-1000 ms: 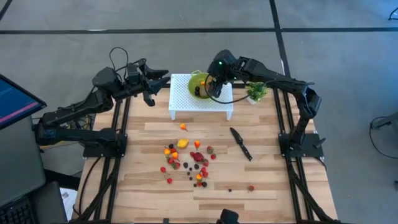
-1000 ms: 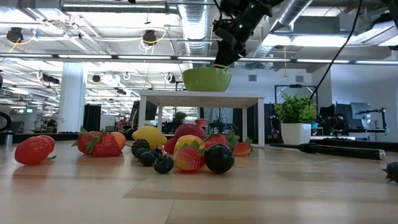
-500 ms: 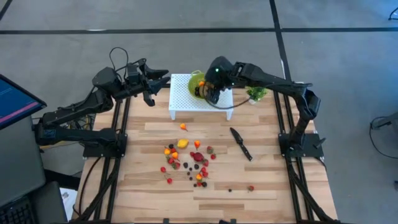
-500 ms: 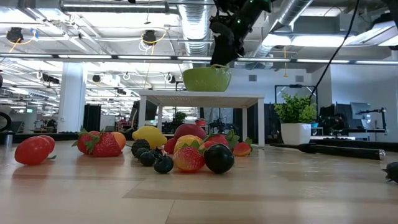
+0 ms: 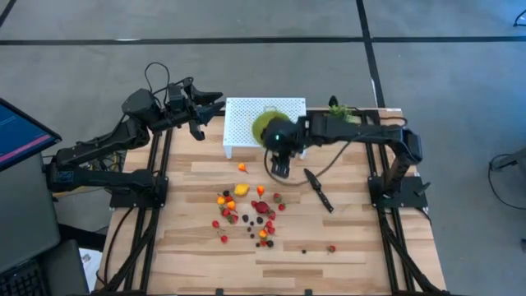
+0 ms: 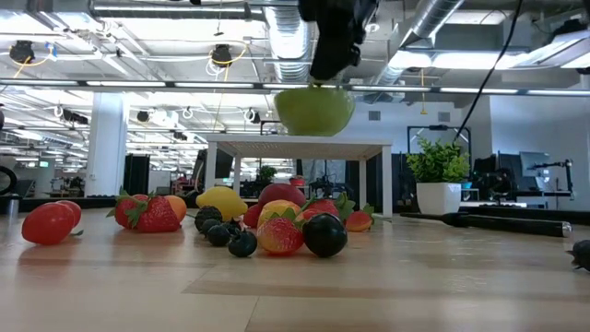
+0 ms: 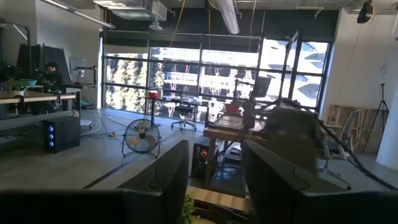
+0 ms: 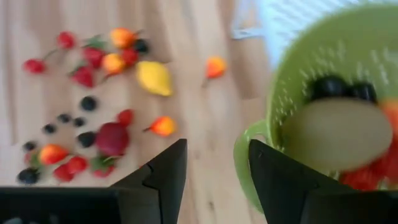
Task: Pick & Place Fruit
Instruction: Adjust the green strainer bowl on the shelf
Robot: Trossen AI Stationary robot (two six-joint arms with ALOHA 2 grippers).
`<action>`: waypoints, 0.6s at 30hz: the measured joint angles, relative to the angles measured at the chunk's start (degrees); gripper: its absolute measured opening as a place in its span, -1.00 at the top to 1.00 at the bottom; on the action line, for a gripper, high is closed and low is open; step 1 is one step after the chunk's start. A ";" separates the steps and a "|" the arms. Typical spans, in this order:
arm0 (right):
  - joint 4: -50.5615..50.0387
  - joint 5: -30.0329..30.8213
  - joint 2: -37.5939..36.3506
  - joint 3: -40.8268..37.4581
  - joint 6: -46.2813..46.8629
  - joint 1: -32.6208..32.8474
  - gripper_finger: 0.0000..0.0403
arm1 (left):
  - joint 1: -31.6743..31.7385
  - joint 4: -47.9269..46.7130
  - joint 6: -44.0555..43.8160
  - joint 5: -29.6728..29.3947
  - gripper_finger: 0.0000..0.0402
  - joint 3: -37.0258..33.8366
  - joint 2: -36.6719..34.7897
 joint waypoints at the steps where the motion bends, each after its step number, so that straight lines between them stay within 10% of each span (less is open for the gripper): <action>1: 0.14 0.44 0.00 0.05 -0.83 1.11 0.18 | 0.00 -0.01 0.00 -0.02 0.29 0.01 0.01; 10: 1.45 19.20 0.00 2.56 -7.74 1.24 0.29 | 0.00 -0.01 0.00 -0.01 0.29 0.01 -0.01; 18: -1.59 7.10 -0.37 2.60 -3.65 -3.32 0.49 | 0.00 -0.01 0.00 0.00 0.29 -0.01 0.00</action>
